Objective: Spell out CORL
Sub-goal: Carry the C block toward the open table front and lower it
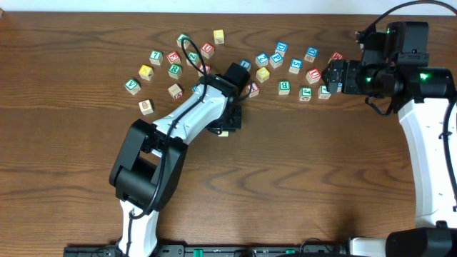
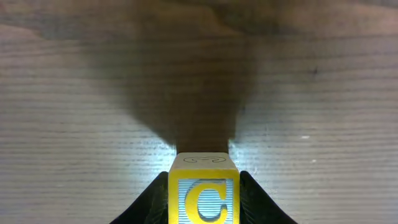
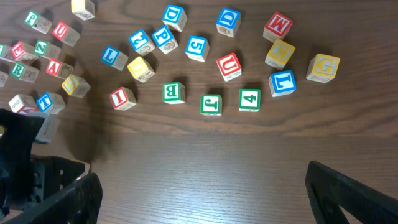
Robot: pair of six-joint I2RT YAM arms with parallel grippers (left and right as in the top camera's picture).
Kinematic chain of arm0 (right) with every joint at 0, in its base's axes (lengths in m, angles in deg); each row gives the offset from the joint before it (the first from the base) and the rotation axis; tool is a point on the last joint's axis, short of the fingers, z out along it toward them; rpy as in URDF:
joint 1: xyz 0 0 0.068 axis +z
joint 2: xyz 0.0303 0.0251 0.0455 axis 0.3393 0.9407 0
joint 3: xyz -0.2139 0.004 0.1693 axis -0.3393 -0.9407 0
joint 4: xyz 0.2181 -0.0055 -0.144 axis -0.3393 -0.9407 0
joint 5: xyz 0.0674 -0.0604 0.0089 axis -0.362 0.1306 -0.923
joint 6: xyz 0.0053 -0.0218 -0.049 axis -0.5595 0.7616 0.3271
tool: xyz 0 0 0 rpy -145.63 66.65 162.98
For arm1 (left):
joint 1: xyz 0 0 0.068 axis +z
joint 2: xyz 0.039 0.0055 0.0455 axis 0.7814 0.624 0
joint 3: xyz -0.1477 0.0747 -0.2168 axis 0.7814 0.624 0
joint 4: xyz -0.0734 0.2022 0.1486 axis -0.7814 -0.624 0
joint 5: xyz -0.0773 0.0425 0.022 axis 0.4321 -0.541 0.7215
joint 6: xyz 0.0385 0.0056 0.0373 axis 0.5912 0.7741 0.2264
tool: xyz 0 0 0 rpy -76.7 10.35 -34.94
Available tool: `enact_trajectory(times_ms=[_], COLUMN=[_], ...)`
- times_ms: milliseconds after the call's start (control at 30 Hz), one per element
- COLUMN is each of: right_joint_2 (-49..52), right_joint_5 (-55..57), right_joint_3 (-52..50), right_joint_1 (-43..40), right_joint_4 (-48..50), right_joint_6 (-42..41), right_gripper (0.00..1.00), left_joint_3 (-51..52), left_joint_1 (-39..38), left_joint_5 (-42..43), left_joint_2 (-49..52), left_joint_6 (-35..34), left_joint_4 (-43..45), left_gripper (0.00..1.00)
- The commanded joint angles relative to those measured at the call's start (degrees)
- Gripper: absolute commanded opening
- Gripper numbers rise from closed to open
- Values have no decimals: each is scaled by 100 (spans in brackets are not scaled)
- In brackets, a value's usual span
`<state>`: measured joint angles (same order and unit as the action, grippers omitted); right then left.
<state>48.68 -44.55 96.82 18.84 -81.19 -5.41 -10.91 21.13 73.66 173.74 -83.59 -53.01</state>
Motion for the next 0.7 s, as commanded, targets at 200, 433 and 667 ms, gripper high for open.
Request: enact_trajectory(times_ms=[200, 433, 667], right_joint_2=[-2, -2, -2], right_joint_5=[46, 46, 46], right_joint_3=[101, 101, 101], right_joint_1=[-24, -24, -24], right_joint_4=[20, 20, 24], right_joint_6=[-33, -33, -33], right_gripper=[99, 99, 99], left_joint_3=[31, 31, 31], left_joint_1=[-9, -9, -9], left_joint_5=[-131, -131, -129], left_joint_2=[46, 46, 46], left_joint_6=[-87, -87, -87], left_joint_4=[39, 109, 109], left_gripper=[34, 35, 40])
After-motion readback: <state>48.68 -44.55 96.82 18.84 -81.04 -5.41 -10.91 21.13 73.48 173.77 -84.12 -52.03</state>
